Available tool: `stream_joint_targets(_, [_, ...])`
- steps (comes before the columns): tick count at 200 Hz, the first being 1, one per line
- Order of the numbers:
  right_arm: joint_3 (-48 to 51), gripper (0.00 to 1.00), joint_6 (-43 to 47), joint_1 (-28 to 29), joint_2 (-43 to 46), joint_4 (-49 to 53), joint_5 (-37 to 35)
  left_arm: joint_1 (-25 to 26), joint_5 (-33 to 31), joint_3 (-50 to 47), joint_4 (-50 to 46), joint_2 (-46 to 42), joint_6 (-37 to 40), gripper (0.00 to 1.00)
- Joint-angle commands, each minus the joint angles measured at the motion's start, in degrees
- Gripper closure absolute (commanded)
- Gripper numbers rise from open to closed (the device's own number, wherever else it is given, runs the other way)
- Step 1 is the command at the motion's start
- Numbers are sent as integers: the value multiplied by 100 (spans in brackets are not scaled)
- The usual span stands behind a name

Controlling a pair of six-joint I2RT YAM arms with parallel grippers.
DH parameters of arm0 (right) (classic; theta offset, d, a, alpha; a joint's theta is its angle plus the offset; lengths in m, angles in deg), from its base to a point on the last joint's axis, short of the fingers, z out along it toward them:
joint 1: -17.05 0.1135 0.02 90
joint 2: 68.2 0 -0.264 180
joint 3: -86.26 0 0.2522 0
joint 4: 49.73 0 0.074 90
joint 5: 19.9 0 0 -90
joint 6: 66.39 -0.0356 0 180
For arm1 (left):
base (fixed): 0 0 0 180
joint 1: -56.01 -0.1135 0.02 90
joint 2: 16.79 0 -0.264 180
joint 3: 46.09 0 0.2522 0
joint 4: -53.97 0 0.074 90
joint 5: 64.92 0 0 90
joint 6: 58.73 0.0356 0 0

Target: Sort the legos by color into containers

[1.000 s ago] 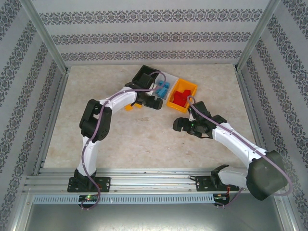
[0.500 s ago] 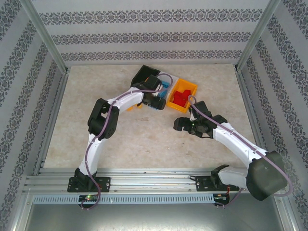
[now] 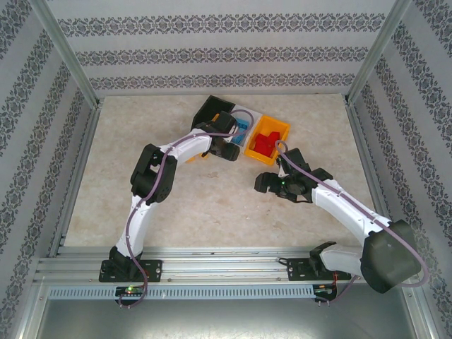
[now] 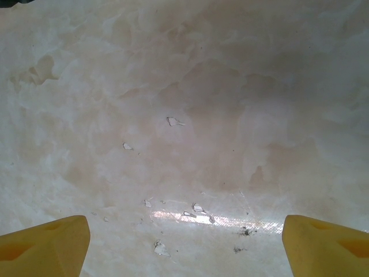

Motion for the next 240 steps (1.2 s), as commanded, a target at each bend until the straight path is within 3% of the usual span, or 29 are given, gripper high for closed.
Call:
stream_joint_targets(1, [-20,13,60,-76,-1,24,20,51,-129,-153,-326,-288,-41,44])
stream_joint_targets(33, [21,13,74,-76,12,-6,13,11,-217,-297,-372,-933,-87,44])
stream_joint_targets(60, [144,13,41,-76,28,-83,46,-31,-120,343,-497,-985,-88,44])
stream_joint_targets(120, [235,13,-52,-85,15,-236,229,-31,-187,3636,-1329,860,27,43])
stream_joint_targets(139, [236,13,-24,-85,64,-201,226,-31,-243,4280,-1296,1331,52,42])
stream_joint_targets(148, [243,13,-4,-93,84,-183,230,-38,-263,4379,-1201,1448,49,39])
stream_joint_targets(161, [298,13,12,-116,117,-191,238,-46,-300,4395,-1063,1514,20,28])
stream_joint_targets(240, [472,13,-46,-136,118,-411,331,-92,-292,4002,-1169,1052,43,23])
